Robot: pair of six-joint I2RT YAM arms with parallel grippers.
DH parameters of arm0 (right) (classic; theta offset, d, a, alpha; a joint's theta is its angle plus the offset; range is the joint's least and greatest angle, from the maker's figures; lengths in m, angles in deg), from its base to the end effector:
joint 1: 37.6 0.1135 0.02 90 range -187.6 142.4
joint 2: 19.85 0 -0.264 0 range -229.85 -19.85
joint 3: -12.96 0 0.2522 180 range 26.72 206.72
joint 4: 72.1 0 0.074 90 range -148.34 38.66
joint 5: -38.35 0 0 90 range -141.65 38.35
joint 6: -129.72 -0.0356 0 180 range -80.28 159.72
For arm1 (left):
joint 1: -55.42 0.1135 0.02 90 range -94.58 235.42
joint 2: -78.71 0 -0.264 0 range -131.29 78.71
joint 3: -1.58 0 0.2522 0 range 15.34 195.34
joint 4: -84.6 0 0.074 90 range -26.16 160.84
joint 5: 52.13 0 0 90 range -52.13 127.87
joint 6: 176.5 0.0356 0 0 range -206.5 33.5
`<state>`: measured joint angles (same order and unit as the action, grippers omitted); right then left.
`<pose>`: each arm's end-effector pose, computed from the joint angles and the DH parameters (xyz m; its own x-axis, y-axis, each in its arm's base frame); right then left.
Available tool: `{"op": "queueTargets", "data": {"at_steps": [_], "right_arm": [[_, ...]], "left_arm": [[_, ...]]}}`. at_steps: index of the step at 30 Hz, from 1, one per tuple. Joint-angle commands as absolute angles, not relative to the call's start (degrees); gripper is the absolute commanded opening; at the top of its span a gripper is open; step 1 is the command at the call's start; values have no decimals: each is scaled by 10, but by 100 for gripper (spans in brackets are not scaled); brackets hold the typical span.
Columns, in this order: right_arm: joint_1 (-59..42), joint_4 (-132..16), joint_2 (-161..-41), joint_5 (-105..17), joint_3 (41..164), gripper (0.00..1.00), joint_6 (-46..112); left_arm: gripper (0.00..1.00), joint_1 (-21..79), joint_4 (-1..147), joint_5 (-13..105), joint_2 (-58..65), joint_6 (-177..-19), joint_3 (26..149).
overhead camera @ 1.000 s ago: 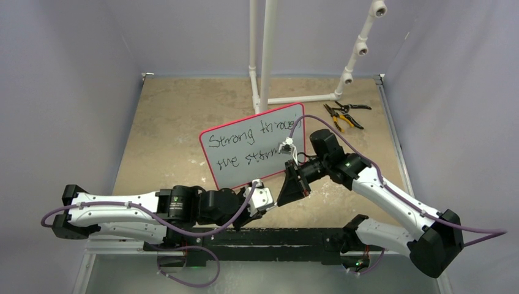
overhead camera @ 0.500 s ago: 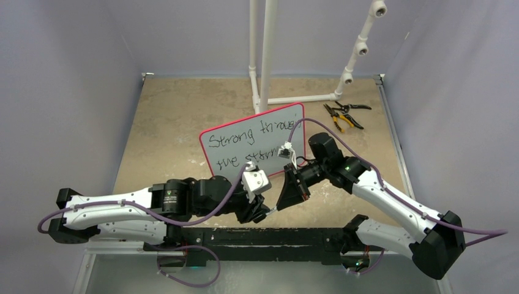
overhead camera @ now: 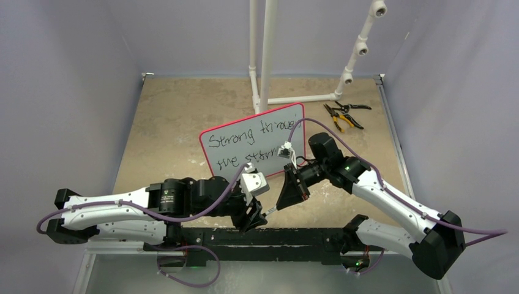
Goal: Write a sentence on the whiteboard
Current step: Close the whiteboard marker at the center of the board.
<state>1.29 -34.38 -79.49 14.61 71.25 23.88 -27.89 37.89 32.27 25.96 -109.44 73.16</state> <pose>0.1409 0.1555 0.2797 -0.6919 -0.4169 -0.5894 -0.6414 -0.0198 0.7669 0.0262 -0.1939 0.3539 -0.4315 0.3491 -0.8318 0.8798 0.3667 -0.3025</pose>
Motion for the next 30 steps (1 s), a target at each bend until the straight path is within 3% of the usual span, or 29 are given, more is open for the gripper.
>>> {"op": "queueTargets", "data": {"at_steps": [1,14,21,24,28,30], "right_arm": [[14,-357,-797,142,731,0,235],[14,-347,-797,141,742,0,242],[14,-349,-786,141,739,0,235],[14,-349,-785,141,739,0,234],[14,-350,-786,146,739,0,232],[14,-345,-787,145,741,0,233]], "left_arm": [[53,-276,370,376,247,-1122,718],[52,-249,362,437,212,-1116,688],[44,-248,366,434,208,-1120,677],[36,-248,375,433,205,-1121,674],[13,-248,386,437,197,-1118,674],[6,-248,391,434,194,-1116,675]]}}
